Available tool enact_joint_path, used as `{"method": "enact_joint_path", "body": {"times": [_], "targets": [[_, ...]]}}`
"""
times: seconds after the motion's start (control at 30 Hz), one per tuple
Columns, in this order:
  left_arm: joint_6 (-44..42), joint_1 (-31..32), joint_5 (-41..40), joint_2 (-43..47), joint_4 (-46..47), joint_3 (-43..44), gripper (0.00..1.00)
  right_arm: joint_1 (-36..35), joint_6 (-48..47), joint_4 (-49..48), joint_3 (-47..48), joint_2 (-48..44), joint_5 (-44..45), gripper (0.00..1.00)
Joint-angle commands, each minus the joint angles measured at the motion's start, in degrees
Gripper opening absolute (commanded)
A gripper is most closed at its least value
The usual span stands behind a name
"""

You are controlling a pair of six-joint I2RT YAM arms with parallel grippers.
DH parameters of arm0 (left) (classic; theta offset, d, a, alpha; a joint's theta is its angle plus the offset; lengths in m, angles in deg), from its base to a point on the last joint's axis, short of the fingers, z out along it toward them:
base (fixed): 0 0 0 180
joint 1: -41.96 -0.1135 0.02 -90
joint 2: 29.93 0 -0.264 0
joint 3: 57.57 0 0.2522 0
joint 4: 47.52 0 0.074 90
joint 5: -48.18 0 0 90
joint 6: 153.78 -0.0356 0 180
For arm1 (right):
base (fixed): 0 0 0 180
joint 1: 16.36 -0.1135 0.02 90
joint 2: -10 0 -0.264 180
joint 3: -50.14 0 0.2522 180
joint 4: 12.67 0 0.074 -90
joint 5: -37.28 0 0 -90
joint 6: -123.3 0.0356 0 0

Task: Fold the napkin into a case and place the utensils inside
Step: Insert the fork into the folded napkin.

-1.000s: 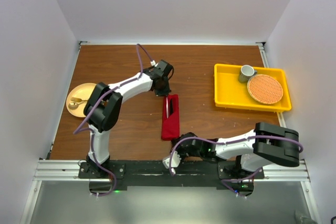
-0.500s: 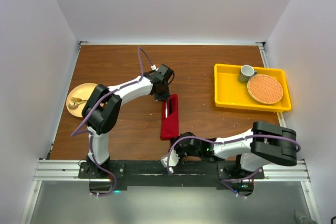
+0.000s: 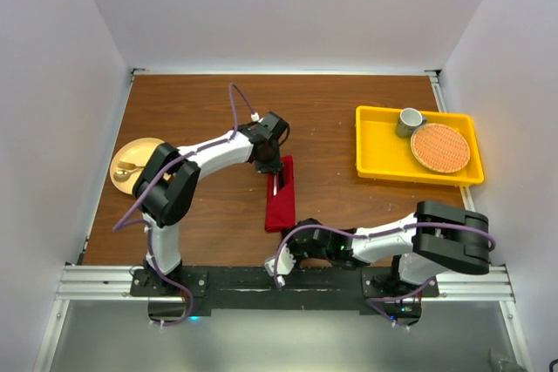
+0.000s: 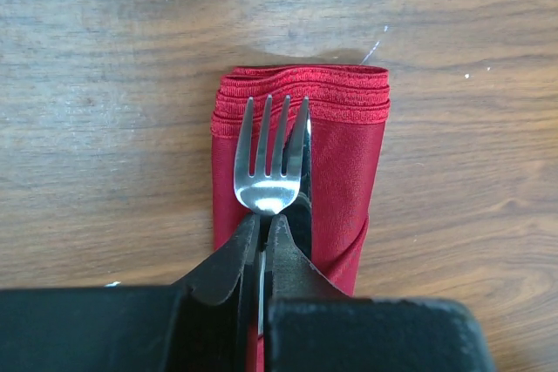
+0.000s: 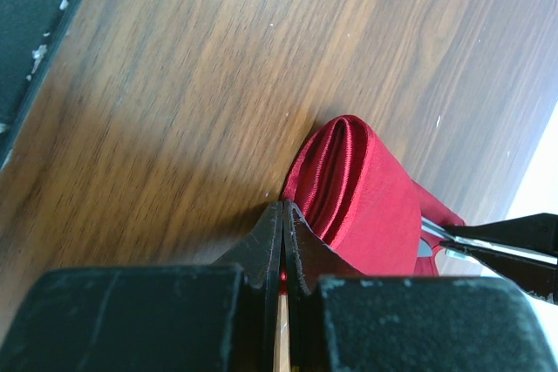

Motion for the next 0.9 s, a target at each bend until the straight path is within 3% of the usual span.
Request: {"method": "enact_joint_path", "body": {"times": [0.0,0.7,0.87], "targets": [[1.35,0.76,0.07,2.7,-0.27,-1.81,0.0,-0.14,1.96,0.88,1.1,1.09,1.22,0.0],[3.99,0.94,-0.98,3.31,-0.44,-4.28,0.0,-0.22,3.37,1.05,0.39,-0.05,1.93,0.0],[4.61,0.94,-3.0,4.37,-1.23,-1.57,0.0,-0.14,3.72,1.31,0.31,-0.31,2.1,0.0]]}}
